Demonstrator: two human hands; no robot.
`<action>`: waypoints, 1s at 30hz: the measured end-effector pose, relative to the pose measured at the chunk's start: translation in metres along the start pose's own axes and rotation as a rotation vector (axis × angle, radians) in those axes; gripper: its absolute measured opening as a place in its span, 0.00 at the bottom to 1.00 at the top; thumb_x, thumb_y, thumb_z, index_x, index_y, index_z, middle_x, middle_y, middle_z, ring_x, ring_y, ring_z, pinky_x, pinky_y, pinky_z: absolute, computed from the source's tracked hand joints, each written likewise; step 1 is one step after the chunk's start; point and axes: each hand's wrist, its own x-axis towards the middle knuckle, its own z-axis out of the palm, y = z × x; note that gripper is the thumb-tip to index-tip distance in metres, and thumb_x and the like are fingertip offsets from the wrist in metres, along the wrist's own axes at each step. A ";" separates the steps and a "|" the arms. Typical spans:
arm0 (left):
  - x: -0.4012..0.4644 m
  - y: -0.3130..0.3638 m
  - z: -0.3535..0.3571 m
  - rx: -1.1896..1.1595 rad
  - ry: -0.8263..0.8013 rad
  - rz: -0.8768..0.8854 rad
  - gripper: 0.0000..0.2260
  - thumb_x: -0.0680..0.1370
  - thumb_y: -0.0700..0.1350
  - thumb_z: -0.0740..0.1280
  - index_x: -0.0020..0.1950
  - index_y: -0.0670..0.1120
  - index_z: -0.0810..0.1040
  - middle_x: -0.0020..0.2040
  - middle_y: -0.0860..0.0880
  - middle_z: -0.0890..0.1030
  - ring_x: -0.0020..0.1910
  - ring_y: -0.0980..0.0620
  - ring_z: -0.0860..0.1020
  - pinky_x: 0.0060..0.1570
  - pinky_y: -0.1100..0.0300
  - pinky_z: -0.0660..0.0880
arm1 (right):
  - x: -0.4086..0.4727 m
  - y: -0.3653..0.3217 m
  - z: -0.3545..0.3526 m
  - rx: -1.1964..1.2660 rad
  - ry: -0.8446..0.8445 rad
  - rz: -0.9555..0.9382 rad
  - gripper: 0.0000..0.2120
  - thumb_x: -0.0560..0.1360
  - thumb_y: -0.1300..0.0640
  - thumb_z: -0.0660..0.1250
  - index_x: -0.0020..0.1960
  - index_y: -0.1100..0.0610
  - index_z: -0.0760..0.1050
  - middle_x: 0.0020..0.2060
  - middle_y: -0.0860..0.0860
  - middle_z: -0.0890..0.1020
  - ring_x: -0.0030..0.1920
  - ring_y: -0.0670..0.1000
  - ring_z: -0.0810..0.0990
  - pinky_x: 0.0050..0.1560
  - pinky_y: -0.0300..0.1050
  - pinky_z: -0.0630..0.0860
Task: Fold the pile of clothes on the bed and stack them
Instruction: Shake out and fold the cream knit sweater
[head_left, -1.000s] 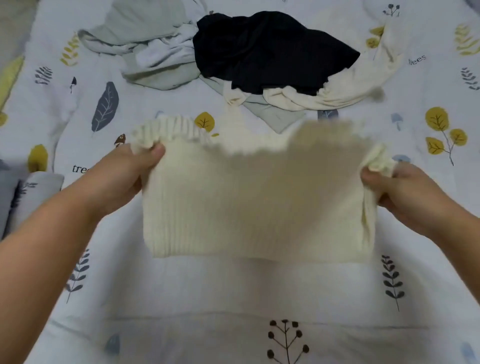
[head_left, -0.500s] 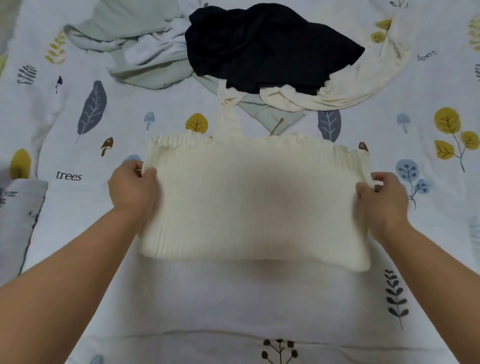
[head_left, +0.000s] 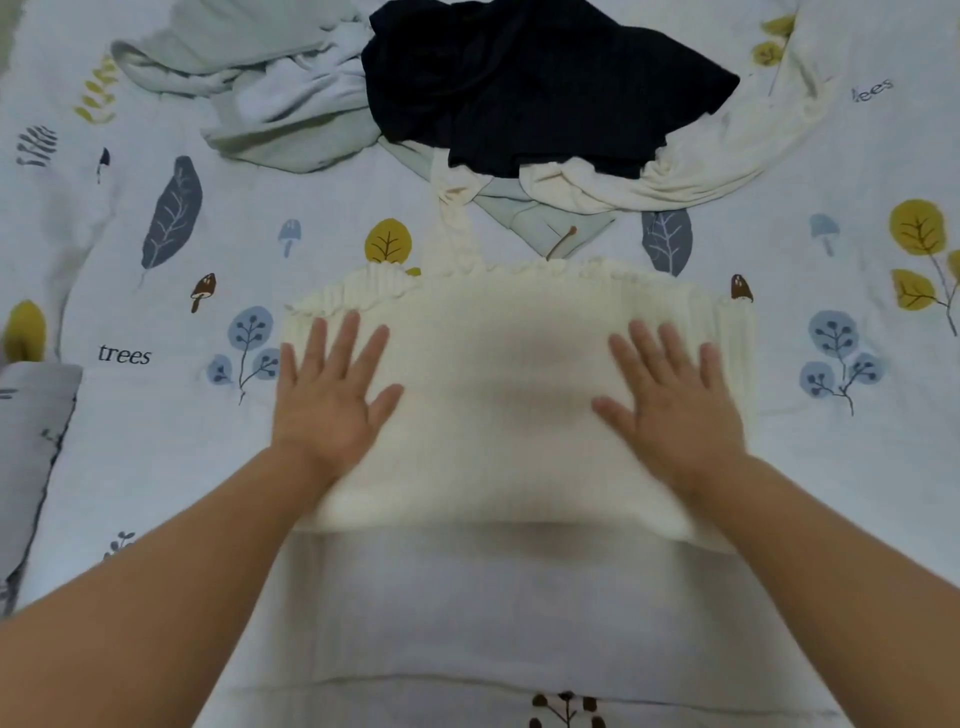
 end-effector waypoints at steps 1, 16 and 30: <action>0.003 -0.007 -0.002 0.013 -0.027 -0.037 0.30 0.76 0.64 0.39 0.76 0.57 0.38 0.77 0.52 0.39 0.76 0.45 0.37 0.71 0.42 0.38 | 0.002 0.009 -0.004 -0.003 -0.013 0.057 0.32 0.77 0.35 0.39 0.75 0.46 0.34 0.75 0.44 0.35 0.75 0.50 0.33 0.71 0.61 0.34; -0.063 0.028 0.010 -0.051 -0.083 0.377 0.35 0.74 0.69 0.34 0.75 0.51 0.51 0.76 0.47 0.50 0.75 0.40 0.49 0.71 0.45 0.46 | -0.058 -0.036 0.032 -0.012 0.017 -0.204 0.34 0.64 0.30 0.23 0.66 0.42 0.22 0.68 0.42 0.27 0.65 0.48 0.21 0.61 0.48 0.16; -0.087 0.052 -0.014 0.026 -0.031 0.540 0.39 0.68 0.44 0.76 0.74 0.48 0.60 0.72 0.37 0.65 0.69 0.33 0.65 0.65 0.42 0.66 | -0.078 -0.001 0.002 1.139 0.143 0.647 0.17 0.73 0.53 0.68 0.57 0.61 0.73 0.49 0.54 0.79 0.46 0.54 0.76 0.47 0.46 0.71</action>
